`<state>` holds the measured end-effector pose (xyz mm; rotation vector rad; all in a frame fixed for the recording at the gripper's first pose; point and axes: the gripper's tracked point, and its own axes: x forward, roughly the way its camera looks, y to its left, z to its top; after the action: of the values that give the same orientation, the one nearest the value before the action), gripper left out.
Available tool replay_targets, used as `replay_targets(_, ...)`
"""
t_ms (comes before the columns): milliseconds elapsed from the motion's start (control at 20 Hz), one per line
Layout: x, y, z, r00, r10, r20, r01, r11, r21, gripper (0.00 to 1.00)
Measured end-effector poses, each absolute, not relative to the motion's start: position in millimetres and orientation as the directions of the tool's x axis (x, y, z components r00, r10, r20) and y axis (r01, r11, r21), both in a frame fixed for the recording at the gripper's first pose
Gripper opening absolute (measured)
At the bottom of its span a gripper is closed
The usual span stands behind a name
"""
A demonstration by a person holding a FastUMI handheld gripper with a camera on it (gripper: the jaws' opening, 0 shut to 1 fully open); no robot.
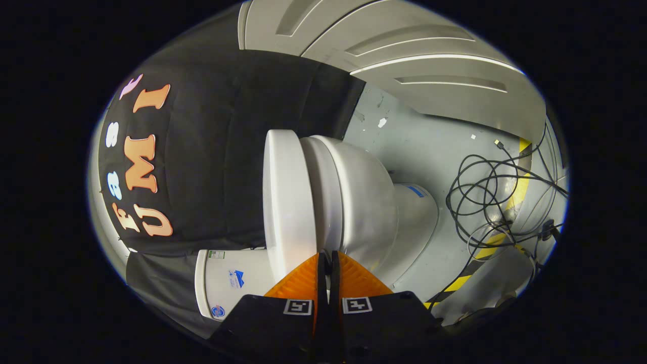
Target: Open the toilet lid.
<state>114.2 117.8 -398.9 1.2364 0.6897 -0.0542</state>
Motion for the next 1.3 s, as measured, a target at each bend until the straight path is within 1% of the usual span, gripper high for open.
replay_targets(100, 112.7, 118.0, -398.0, 0.794, 0.33, -0.51, 0.388, 0.369, 0.844, 0.08)
replay_targets(300, 116.4, 117.6, -395.0, 0.803, 0.333, -0.495, 0.393, 0.328, 0.859, 0.08)
replay_targets(500, 117.8, 118.0, -389.7, 0.807, 0.318, -0.497, 0.38, 0.365, 0.85, 0.08)
replay_targets(600, 122.4, 115.7, -387.2, 0.81, 0.306, -0.5, 0.362, 0.411, 0.837, 0.08)
replay_targets(750, 128.7, 112.7, -387.4, 0.799, 0.276, -0.535, 0.341, 0.525, 0.78, 0.08)
replay_targets(950, 133.8, 115.8, -369.6, 0.821, 0.24, -0.518, 0.321, 0.555, 0.767, 0.08)
replay_targets(1000, 139.7, 114.1, -367.5, 0.833, 0.21, -0.512, 0.319, 0.573, 0.755, 0.08)
replay_targets(1100, 139.6, 118.2, -358.0, 0.834, 0.191, -0.517, 0.306, 0.619, 0.723, 0.08)
replay_targets(1300, 142.8, 131.0, -321.2, 0.851, 0.146, -0.504, 0.256, 0.722, 0.642, 0.08)
